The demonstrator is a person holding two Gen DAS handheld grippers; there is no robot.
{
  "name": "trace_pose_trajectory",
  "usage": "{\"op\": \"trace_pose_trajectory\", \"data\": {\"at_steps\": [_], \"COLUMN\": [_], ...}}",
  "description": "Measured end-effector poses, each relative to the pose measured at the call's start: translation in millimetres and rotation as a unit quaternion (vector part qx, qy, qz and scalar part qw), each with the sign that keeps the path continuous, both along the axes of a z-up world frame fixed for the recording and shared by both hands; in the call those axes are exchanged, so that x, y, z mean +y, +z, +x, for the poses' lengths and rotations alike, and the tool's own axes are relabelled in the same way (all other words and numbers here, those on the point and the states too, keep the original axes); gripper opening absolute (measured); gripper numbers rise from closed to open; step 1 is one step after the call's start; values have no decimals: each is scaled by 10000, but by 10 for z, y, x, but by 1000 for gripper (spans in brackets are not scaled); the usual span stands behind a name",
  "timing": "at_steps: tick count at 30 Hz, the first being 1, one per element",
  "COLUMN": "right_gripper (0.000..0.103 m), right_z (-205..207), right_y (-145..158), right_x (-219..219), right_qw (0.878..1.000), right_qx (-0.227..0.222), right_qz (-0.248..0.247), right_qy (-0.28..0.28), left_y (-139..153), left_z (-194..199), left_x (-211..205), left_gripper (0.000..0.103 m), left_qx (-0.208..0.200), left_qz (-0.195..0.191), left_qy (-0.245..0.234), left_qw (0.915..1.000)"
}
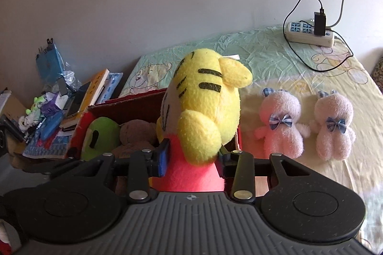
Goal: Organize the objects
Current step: 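Lower the tiger plush into the box beside the mauve bear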
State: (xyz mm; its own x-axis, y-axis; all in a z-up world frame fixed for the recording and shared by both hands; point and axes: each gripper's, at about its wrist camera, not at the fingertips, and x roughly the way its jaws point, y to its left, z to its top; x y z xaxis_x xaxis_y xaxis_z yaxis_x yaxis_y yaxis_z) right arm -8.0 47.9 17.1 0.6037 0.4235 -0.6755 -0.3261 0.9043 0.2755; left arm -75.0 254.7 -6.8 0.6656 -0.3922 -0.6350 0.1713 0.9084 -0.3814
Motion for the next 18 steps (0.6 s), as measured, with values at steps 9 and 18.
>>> {"op": "trace_pose_trajectory", "data": {"at_steps": [9,18], "right_gripper": [41,42], "right_z": [23,176], "right_y": [50,-205], "right_x": [81,156], "right_qw": [9989,9966], "right_qx": [111,427], "right_qz": [-442,-703], "right_qy": [145,81], "left_y": [-1,-59], "left_z": [-22,202], "left_x": [195,92], "left_gripper": [101,92], "left_qx": [-139,57], "left_qz": [17,816], "left_qy": [230,560], "left_qw": [9996,9951]}}
